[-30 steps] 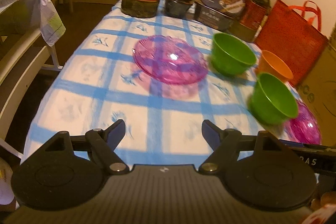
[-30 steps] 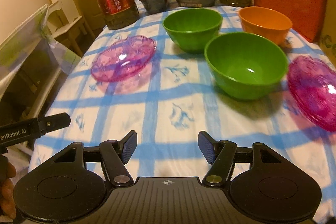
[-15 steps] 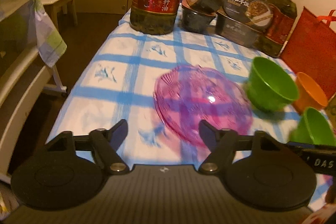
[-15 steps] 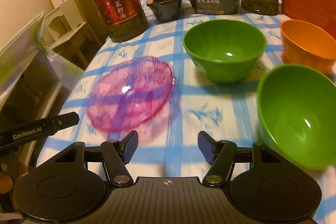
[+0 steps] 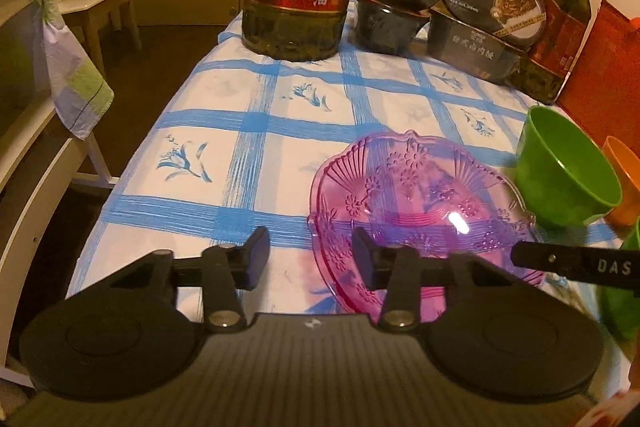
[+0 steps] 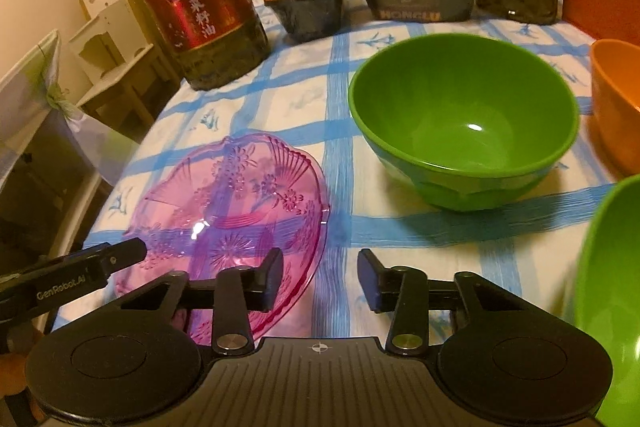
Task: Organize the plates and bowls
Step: 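Close the left gripper on the remaining pink plate rim while the right gripper grips it too, then carry the pink plate with both grippers to the plate stack by the box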
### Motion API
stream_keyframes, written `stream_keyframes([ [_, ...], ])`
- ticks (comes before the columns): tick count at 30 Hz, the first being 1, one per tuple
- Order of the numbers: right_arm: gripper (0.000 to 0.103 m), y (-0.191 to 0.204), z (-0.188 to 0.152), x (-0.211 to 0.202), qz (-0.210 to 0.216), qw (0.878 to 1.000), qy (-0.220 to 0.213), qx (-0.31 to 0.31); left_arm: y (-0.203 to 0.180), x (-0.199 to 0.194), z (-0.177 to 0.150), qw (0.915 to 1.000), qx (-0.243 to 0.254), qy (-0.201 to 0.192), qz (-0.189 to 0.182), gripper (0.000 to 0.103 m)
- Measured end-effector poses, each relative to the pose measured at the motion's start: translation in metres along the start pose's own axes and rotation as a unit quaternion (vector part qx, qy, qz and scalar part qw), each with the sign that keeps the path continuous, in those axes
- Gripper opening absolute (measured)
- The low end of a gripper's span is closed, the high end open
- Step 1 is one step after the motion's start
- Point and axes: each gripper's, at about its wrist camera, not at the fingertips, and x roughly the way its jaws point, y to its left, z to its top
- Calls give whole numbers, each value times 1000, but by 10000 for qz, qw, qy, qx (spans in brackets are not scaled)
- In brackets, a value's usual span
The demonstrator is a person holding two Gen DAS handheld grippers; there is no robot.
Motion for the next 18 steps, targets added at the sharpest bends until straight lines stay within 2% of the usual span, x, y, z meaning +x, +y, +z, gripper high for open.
stream_keyframes([
  [6,20,-2,1,5,49,9999,4,88,2,4,-1,9999,-6,-46,-99,20],
  [8,15,0,0,5,77,10000,15,42,0,4,-1,9998,41,-43,-173,11],
  [10,12,2,-1,4,84,10000,46,15,-3,1,-1,9998,118,-50,-176,10],
  [18,12,7,-11,-22,124,9999,62,13,-6,-31,-7,9995,212,-14,-243,9],
])
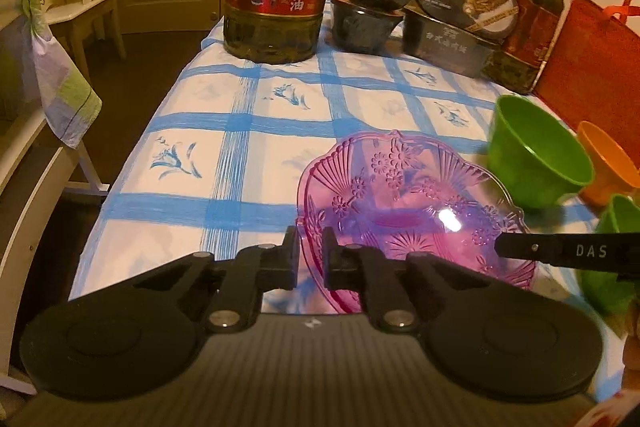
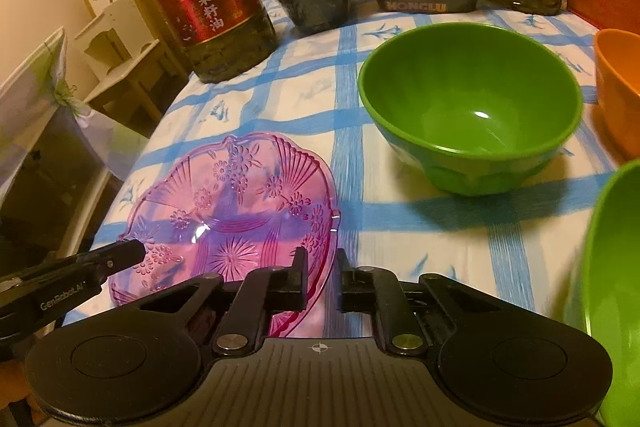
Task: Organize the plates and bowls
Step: 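Carry the pink plate with both grippers to the plate stack by the box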
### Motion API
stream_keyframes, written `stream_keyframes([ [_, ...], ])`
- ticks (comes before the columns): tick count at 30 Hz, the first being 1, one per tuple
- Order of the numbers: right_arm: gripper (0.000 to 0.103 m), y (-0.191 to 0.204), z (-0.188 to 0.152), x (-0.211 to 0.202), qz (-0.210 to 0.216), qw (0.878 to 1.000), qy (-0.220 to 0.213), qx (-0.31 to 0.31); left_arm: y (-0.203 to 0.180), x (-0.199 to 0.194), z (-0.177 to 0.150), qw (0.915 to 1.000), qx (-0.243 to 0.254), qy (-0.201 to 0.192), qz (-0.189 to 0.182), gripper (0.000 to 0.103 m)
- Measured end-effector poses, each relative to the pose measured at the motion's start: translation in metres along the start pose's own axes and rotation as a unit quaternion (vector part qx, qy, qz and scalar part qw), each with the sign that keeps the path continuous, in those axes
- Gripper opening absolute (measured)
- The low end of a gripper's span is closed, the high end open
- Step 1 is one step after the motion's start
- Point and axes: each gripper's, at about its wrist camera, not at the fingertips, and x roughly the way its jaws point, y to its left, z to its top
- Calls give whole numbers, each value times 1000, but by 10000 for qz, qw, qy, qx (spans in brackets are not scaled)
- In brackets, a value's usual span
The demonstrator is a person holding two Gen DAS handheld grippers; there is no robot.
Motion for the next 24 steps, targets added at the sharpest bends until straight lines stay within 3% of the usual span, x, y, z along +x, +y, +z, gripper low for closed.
stream_keyframes([
  [13,12,13,-58,-105,104,9992,-251,300,-28,-104,-35,9997,171,-186,-61,9],
  [24,12,-17,-113,-193,-134,9961,-481,722,-85,-159,-73,9981,374,-165,-455,9],
])
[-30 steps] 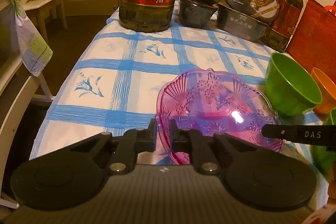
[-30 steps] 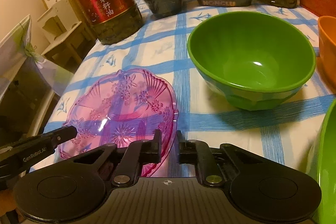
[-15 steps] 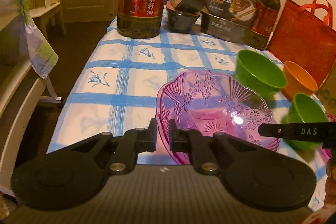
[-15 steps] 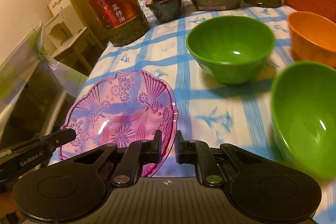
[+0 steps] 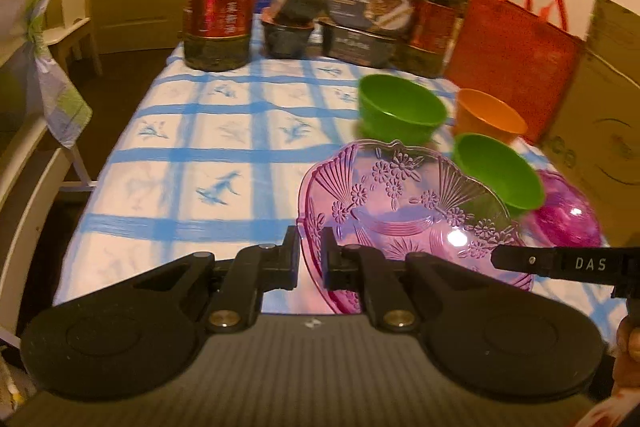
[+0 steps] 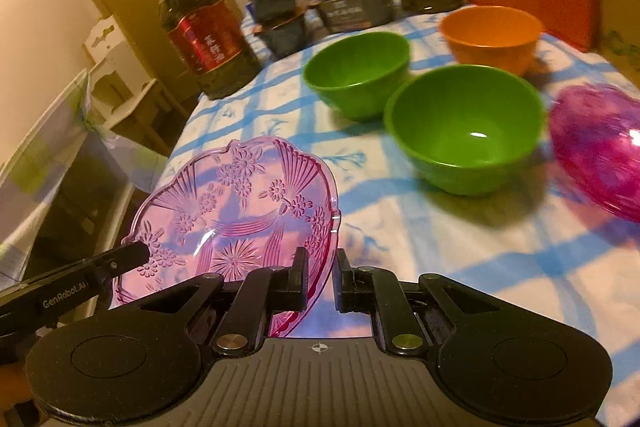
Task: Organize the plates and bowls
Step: 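Carry the pink plate with both grippers to the plate stack by the box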
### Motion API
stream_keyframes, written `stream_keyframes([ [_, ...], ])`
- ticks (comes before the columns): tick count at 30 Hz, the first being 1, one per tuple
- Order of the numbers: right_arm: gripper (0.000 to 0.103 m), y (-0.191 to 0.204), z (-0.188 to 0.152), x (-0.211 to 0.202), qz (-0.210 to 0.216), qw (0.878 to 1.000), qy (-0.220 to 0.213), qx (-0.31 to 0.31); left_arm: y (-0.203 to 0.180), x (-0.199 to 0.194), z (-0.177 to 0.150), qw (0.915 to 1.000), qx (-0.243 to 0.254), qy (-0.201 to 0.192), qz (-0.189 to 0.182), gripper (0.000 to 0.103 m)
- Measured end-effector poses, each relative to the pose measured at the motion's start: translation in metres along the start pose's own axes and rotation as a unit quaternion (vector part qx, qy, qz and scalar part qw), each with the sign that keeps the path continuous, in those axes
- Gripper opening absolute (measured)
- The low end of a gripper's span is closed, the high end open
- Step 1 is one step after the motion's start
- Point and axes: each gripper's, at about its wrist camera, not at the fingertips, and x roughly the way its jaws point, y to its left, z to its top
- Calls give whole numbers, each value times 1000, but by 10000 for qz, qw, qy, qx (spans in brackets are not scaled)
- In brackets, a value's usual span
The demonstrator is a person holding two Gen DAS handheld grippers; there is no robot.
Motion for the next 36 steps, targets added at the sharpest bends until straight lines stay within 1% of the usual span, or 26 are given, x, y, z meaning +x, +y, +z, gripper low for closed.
stream_keyframes([
  [11,12,-51,-18,-62,-242,9983,-282,446,-69,-19,-7,9985,326,-64,-429,9],
  [21,12,-101,-23,-111,-538,9948,-469,724,-128,-16,-9,9952,492,30,-850,9],
  [28,12,-132,-21,-133,-786,9914,-574,874,-171,-8,-10,9919,671,87,-1078,9],
  [36,12,-157,-23,-150,-1030,9883,-638,930,-203,4,-13,9887,755,243,-1270,9],
])
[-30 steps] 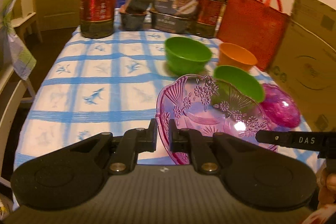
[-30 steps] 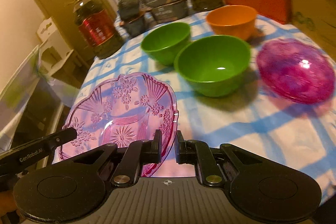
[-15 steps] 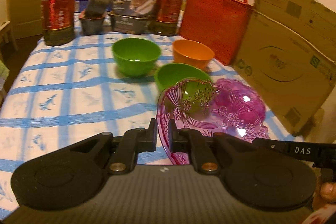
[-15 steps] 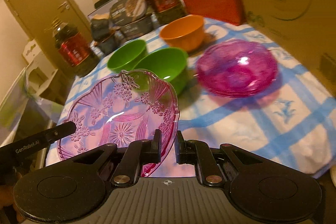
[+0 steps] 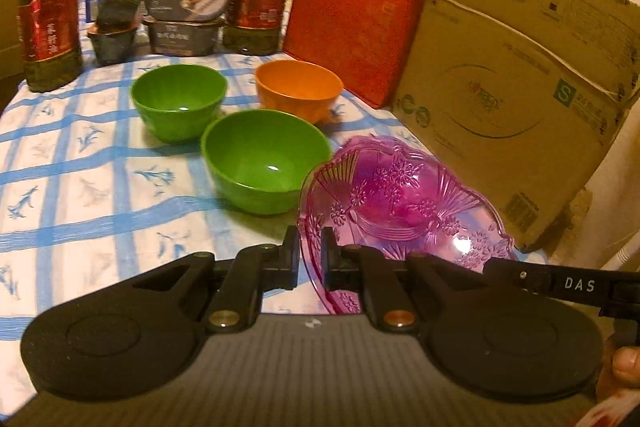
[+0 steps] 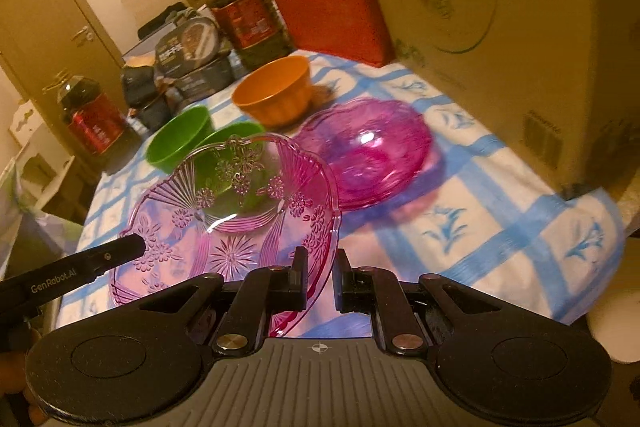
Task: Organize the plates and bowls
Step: 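Carry the pink plate with both grippers to the plate stack by the box, then lower the plate onto the stack and open both grippers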
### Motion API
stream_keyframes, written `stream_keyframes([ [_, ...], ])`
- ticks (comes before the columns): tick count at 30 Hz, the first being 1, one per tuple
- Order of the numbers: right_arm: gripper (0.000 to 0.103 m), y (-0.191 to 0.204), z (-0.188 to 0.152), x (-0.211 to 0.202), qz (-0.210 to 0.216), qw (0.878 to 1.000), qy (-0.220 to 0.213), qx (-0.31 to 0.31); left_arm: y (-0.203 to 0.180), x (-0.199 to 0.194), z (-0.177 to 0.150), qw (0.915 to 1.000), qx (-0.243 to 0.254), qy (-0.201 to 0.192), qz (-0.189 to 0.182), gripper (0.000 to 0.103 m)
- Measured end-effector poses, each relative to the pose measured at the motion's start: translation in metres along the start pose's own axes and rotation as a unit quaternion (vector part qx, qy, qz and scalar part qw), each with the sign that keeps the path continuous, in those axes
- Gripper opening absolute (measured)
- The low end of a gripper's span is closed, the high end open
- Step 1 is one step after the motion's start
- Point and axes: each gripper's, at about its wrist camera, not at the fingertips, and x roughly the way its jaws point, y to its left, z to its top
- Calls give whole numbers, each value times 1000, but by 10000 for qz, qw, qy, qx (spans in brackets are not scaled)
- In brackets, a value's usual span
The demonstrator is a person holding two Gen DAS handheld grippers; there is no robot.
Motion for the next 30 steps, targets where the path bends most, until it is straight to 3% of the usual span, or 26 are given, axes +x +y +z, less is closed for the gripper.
stream_keyframes([
  [17,12,-39,15,-4,-241,9997,-87,50,-40,30,6,9996,185,165,-151,9],
  [30,12,-62,59,28,-282,9987,-125,-406,-60,72,21,9998,7,189,-34,9],
])
